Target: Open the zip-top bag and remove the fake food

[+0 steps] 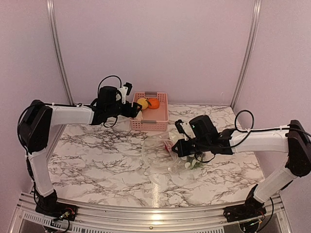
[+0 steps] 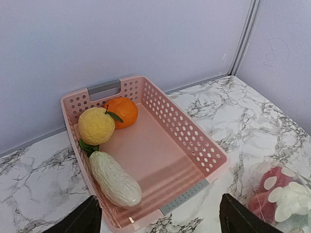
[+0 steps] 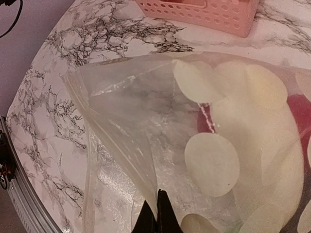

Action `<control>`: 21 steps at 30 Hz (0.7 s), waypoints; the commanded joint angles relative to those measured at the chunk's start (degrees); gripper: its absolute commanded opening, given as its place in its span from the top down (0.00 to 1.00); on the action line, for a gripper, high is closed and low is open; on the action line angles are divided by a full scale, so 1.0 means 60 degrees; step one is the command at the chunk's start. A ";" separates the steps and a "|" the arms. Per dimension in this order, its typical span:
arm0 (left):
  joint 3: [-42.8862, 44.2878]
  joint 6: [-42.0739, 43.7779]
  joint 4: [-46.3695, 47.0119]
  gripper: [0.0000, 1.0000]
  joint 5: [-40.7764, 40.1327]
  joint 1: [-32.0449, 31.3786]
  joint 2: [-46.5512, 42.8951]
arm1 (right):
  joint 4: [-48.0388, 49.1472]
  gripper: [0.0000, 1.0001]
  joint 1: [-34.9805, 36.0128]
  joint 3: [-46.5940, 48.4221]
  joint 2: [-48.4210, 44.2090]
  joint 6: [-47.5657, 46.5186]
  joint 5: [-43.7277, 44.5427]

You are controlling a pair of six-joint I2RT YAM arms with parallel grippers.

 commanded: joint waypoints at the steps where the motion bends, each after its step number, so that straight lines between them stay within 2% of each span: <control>1: -0.2402 -0.0444 0.2832 0.15 0.0666 -0.0415 -0.1475 | 0.0294 1.00 0.0053 0.0502 -0.0090 -0.0137 -0.0146; 10: -0.6312 -0.0483 0.4903 0.23 0.0497 -0.1898 -0.3458 | 0.0210 1.00 0.0421 0.1052 -0.0045 -0.0281 -0.0089; 15: -0.7266 -0.0586 0.5249 0.29 0.0742 -0.2759 -0.3969 | 0.0038 1.00 0.0772 0.1577 0.0091 -0.0334 -0.0079; 21: -0.7672 -0.1005 0.5829 0.38 0.1007 -0.3003 -0.3797 | -0.0125 1.00 0.1216 0.2146 0.0144 -0.0354 -0.0010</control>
